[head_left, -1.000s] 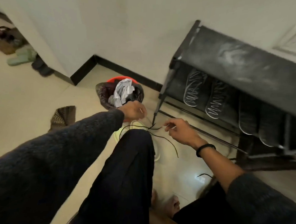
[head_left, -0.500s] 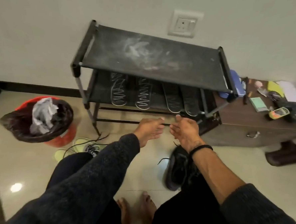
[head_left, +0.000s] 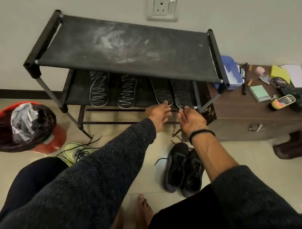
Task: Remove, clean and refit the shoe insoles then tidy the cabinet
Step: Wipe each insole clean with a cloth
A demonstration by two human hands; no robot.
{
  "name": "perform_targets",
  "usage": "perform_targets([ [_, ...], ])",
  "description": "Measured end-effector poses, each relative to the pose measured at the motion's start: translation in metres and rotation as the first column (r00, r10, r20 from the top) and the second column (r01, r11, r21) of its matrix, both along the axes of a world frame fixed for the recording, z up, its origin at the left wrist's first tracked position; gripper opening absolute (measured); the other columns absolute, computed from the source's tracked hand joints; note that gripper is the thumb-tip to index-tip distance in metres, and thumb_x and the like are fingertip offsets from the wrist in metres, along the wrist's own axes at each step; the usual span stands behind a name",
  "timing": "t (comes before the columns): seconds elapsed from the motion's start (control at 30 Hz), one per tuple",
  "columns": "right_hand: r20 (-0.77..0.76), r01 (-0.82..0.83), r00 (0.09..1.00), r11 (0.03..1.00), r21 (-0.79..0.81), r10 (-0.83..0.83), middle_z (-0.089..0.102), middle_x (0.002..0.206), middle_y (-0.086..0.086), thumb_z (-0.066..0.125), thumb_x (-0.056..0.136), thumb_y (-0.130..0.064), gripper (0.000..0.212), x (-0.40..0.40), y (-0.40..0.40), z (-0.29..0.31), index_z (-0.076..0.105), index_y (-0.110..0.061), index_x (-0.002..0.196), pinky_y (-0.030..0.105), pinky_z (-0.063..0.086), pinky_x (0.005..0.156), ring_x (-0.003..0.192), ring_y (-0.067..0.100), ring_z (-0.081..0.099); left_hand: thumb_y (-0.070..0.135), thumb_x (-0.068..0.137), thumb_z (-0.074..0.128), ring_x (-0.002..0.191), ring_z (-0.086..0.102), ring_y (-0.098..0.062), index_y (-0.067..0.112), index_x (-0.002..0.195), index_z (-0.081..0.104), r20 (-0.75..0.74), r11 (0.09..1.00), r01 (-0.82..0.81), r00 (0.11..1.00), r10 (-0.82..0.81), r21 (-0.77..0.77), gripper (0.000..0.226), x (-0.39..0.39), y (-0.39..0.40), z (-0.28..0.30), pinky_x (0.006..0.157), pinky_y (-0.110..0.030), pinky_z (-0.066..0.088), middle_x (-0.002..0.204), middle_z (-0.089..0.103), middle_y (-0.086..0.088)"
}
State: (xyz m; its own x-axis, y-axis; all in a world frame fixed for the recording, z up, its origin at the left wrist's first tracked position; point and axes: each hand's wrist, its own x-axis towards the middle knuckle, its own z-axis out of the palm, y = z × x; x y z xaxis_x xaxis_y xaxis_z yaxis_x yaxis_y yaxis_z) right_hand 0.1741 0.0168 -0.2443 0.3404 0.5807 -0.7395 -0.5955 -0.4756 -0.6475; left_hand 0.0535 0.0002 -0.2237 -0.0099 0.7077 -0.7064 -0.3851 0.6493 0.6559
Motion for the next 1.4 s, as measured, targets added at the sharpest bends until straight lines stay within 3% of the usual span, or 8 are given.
perform_targets([
  [0.07,-0.069,0.031,0.997,0.998,0.048,-0.027,0.074,0.104,0.012,0.062,0.098,-0.003,0.029,-0.002,-0.021,0.012,0.062,-0.005,0.126,0.026,0.059,0.055,0.081,0.017,0.074,0.031,0.097,0.067,0.083,0.071,-0.013,0.014,0.106,0.066,-0.075,0.997,-0.036,0.996,0.041,0.065,0.02,-0.003,-0.011,0.006,0.098,-0.042,0.055,0.105,0.077,-0.005],
  [0.13,-0.124,0.066,0.991,0.994,0.086,-0.055,0.073,0.098,0.013,0.062,0.097,0.001,0.032,-0.005,-0.049,0.027,0.059,-0.007,0.127,0.028,0.06,0.057,0.08,0.019,0.075,0.03,0.094,0.071,0.082,0.072,-0.014,0.015,0.098,0.065,-0.087,0.993,-0.024,0.996,0.035,0.118,0.017,-0.009,-0.033,0.017,0.096,-0.043,0.057,0.098,0.078,-0.005],
  [0.33,-0.271,0.074,0.961,0.994,0.077,-0.05,0.07,0.113,0.018,0.06,0.094,0.009,0.034,-0.023,-0.165,0.063,0.059,0.0,0.126,0.035,0.063,0.068,0.087,0.026,0.075,0.033,0.093,0.071,0.083,0.073,-0.015,0.015,0.105,0.067,-0.113,0.993,0.05,0.993,-0.038,0.11,0.023,-0.042,-0.137,0.069,0.091,-0.041,0.057,0.095,0.079,0.001],
  [0.53,-0.257,-0.012,0.966,0.995,0.102,0.038,0.073,0.103,0.021,0.06,0.093,0.009,0.025,-0.043,-0.277,0.124,0.064,0.004,0.117,0.043,0.058,0.09,0.099,0.033,0.073,0.034,0.091,0.072,0.089,0.073,-0.018,0.014,0.11,0.069,-0.147,0.993,0.093,0.986,-0.082,0.069,0.028,-0.078,-0.256,0.126,0.085,-0.037,0.057,0.098,0.079,0.002],
  [0.7,-0.23,-0.038,0.97,0.988,0.152,0.073,0.074,0.105,0.025,0.063,0.091,0.007,0.029,-0.057,-0.336,0.153,0.064,0.0,0.12,0.044,0.057,0.088,0.099,0.035,0.074,0.03,0.09,0.073,0.073,0.069,-0.017,0.012,0.105,0.07,-0.206,0.991,0.031,0.979,-0.003,0.133,0.024,-0.09,-0.328,0.142,0.07,-0.032,0.055,0.092,0.079,-0.002],
  [1.03,-0.206,-0.031,0.971,0.918,0.395,0.121,0.07,0.107,0.031,0.064,0.086,0.011,0.037,-0.068,-0.382,0.189,0.058,0.001,0.121,0.04,0.064,0.073,0.089,0.039,0.075,0.019,0.087,0.072,0.06,0.063,-0.013,0.012,0.104,0.074,-0.244,0.91,-0.032,0.959,0.144,0.414,0.018,-0.094,-0.364,0.166,0.064,-0.029,0.055,0.085,0.078,-0.006],
  [1.2,-0.183,-0.043,0.975,0.915,0.401,0.126,0.072,0.107,0.027,0.063,0.086,0.01,0.036,-0.067,-0.383,0.182,0.06,-0.002,0.12,0.044,0.06,0.082,0.096,0.039,0.073,0.027,0.08,0.073,0.061,0.064,-0.016,0.013,0.102,0.075,-0.228,0.912,-0.019,0.966,0.122,0.41,0.026,-0.096,-0.366,0.156,0.063,-0.029,0.054,0.086,0.078,-0.006],
  [1.4,-0.177,-0.064,0.977,0.951,0.303,0.122,0.073,0.111,0.023,0.061,0.092,0.007,0.03,-0.066,-0.376,0.151,0.063,-0.004,0.12,0.047,0.055,0.094,0.108,0.036,0.07,0.017,0.089,0.072,0.062,0.063,-0.015,0.016,0.097,0.077,-0.269,0.933,-0.003,0.957,0.108,0.36,0.009,-0.099,-0.364,0.114,0.061,-0.027,0.054,0.082,0.076,-0.011],
])
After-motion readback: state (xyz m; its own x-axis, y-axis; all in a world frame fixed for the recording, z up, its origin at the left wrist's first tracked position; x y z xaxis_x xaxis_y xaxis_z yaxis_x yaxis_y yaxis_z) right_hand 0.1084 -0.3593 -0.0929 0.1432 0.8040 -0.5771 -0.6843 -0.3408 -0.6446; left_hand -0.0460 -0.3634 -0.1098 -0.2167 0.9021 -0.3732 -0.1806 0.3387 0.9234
